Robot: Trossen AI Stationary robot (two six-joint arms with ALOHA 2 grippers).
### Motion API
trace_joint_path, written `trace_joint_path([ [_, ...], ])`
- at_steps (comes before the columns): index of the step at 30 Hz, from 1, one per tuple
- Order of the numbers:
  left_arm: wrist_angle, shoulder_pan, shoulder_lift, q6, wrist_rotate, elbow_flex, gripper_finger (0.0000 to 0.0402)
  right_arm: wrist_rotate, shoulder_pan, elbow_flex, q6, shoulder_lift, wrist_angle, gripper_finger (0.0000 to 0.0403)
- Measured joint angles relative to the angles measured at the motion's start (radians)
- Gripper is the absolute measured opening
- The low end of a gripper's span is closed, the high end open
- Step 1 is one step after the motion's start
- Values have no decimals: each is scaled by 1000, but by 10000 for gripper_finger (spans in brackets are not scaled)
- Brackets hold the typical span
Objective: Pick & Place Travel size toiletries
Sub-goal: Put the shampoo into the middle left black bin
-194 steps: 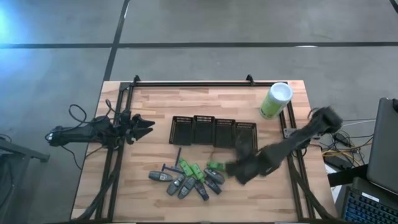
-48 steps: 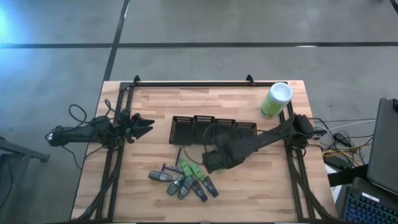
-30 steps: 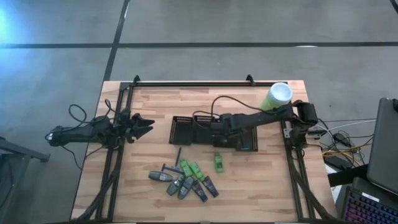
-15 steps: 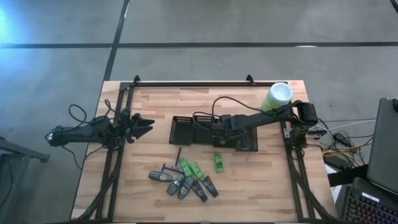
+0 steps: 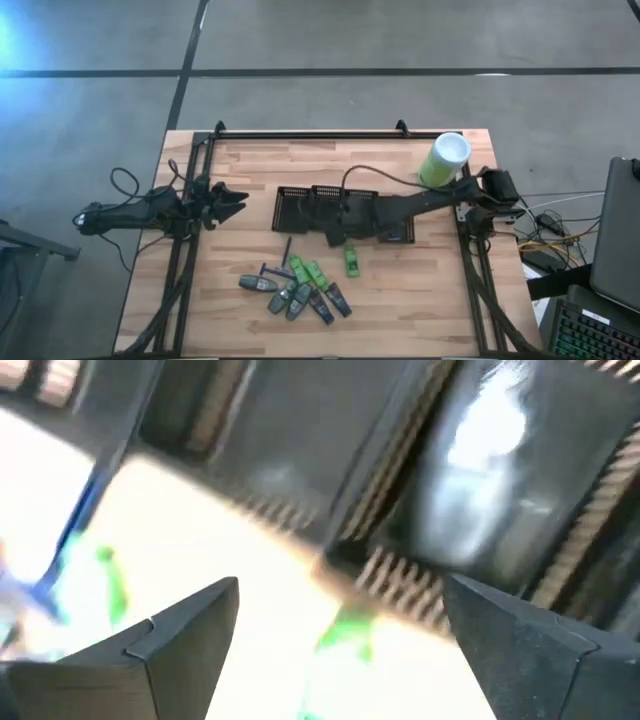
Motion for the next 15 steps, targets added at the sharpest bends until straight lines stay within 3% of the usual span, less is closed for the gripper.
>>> trace_joint_path([
  [3,0,0,0,0,0,0,282,-60,54,8,82,16,-11,340],
  [9,0,0,0,0,0,0,282,-48,144,16,290,62,-14,329],
  [15,-1,0,0,0,0,0,282,-89,156,73,314,180,2,355],
])
